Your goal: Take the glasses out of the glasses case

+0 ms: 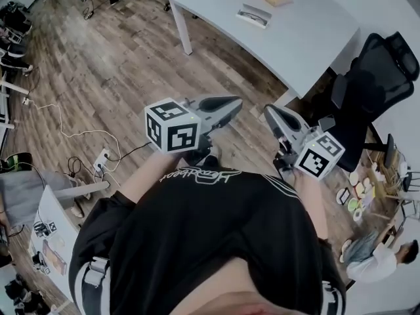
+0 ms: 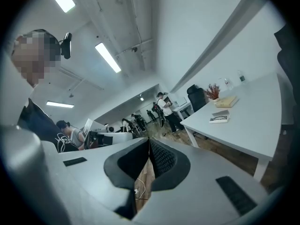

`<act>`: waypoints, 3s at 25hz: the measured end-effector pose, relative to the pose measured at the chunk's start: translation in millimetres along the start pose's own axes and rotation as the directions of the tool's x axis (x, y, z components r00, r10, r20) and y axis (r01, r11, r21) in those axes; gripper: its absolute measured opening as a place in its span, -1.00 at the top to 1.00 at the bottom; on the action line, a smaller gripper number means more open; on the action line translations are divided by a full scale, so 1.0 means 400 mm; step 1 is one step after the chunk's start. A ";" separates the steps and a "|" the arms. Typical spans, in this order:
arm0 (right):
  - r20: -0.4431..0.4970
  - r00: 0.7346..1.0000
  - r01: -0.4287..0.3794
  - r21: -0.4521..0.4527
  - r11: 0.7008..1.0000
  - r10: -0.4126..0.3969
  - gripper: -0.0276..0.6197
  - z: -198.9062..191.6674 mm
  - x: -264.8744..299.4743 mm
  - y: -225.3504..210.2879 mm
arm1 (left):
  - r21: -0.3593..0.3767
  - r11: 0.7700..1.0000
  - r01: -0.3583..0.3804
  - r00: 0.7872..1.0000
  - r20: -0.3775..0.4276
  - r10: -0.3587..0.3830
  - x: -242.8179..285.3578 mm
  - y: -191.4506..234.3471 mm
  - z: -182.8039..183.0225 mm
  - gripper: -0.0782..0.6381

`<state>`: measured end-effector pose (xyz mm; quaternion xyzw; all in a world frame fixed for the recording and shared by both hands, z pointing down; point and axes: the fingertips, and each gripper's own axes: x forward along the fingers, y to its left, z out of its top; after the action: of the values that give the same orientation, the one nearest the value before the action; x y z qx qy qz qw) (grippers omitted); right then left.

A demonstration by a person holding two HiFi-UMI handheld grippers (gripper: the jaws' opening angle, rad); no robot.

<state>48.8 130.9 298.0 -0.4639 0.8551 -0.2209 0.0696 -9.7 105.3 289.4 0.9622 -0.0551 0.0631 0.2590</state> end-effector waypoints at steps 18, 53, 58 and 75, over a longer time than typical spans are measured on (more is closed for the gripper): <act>-0.013 1.000 -0.002 -0.003 1.000 0.002 0.89 0.132 0.401 -0.225 | -0.001 1.000 -0.017 1.000 0.005 0.017 0.027 0.444 0.212 0.76; -0.146 0.988 -0.037 0.078 0.996 0.048 0.89 0.284 0.657 -0.833 | -0.150 0.980 -0.130 0.991 -0.044 0.125 0.431 0.914 0.343 0.76; -0.194 0.980 -0.020 0.070 0.997 0.033 0.89 0.277 0.688 -0.903 | -0.186 0.972 -0.147 0.989 -0.057 0.139 0.460 0.966 0.336 0.76; -0.355 0.926 0.074 -0.164 0.984 -0.129 0.88 0.210 0.782 -1.122 | -0.292 0.934 -0.206 0.977 -0.121 0.177 0.520 1.118 0.260 0.76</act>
<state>243.3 -365.1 448.3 -0.4626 0.8418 -0.2426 -0.1361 142.9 -346.9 451.2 0.8973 -0.1456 0.1235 0.3981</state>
